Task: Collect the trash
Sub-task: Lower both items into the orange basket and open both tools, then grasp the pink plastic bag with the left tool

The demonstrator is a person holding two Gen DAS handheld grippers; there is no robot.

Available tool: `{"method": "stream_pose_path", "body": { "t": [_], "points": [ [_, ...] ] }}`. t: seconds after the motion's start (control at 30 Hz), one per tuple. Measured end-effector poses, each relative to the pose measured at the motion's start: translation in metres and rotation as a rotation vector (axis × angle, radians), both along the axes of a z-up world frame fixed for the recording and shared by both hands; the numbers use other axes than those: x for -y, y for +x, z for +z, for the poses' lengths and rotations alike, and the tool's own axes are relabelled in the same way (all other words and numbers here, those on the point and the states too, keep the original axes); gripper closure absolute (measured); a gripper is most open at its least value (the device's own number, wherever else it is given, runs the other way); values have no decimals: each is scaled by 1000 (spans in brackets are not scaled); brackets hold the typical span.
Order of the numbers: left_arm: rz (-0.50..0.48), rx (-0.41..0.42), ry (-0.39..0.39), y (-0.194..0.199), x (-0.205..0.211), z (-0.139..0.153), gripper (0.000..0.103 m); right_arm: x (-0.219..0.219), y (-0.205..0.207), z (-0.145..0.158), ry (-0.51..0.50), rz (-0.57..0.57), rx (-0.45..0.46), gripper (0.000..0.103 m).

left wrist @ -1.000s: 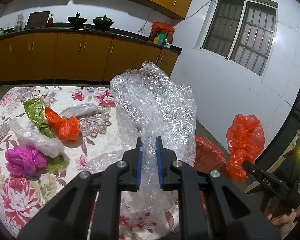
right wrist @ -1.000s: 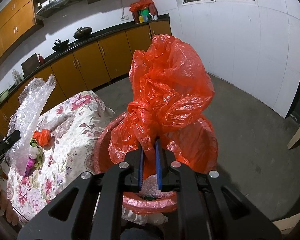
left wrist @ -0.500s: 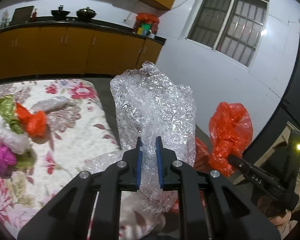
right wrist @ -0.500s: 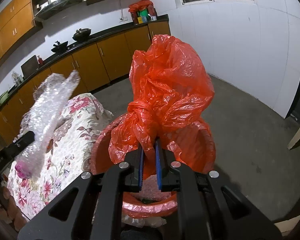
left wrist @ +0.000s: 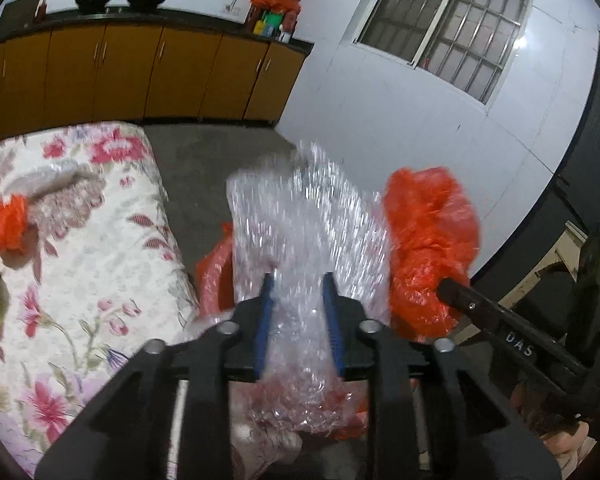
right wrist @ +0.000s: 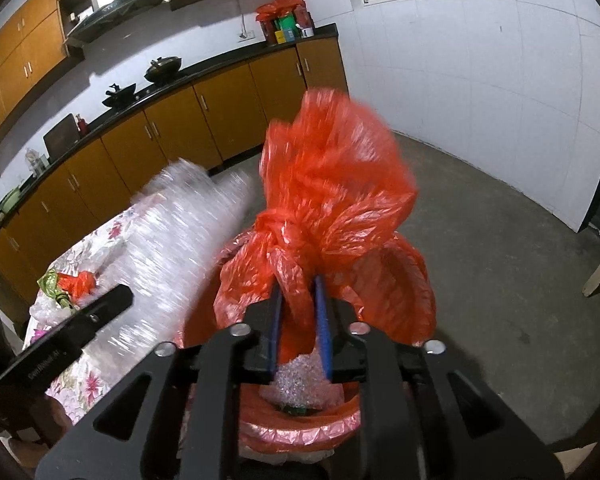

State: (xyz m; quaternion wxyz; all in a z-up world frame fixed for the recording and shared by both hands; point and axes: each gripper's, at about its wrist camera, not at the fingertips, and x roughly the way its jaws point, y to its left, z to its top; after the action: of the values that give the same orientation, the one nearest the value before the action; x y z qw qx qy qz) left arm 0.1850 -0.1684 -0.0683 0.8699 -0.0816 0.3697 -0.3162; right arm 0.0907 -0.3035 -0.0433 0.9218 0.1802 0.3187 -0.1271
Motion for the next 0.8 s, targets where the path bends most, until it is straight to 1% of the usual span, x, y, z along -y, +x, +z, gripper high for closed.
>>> {"method": "stream_pose_path", "body": {
  "t": [0.03, 0.1, 0.13, 0.2, 0.3, 0.47, 0.53, 0.67, 0.8],
  "points": [
    [2, -9, 4, 1, 0, -3, 71, 0, 0, -1, 2, -1, -3, 74],
    [13, -21, 18, 3, -4, -10, 71, 2, -4, -4, 6, -9, -6, 64],
    [22, -25, 26, 3, -7, -12, 71, 2, -5, -5, 9, -12, -8, 63],
    [42, -14, 42, 2, -16, -13, 70, 4, -8, -7, 14, -18, -15, 63],
    [91, 26, 81, -4, -33, -12, 61, 6, -11, -8, 17, -19, -21, 63],
    [176, 85, 161, -13, -66, -11, 57, -1, -9, -1, 2, 7, -14, 63],
    [222, 100, 187, -15, -83, -10, 53, -8, -7, 1, -3, 26, -10, 63],
    [313, 116, 225, -19, -119, -10, 52, -23, -1, 2, 0, 68, -9, 63],
    [435, 141, 270, -19, -167, -7, 50, -44, 7, 4, -12, 122, -14, 63]
  ]
}}
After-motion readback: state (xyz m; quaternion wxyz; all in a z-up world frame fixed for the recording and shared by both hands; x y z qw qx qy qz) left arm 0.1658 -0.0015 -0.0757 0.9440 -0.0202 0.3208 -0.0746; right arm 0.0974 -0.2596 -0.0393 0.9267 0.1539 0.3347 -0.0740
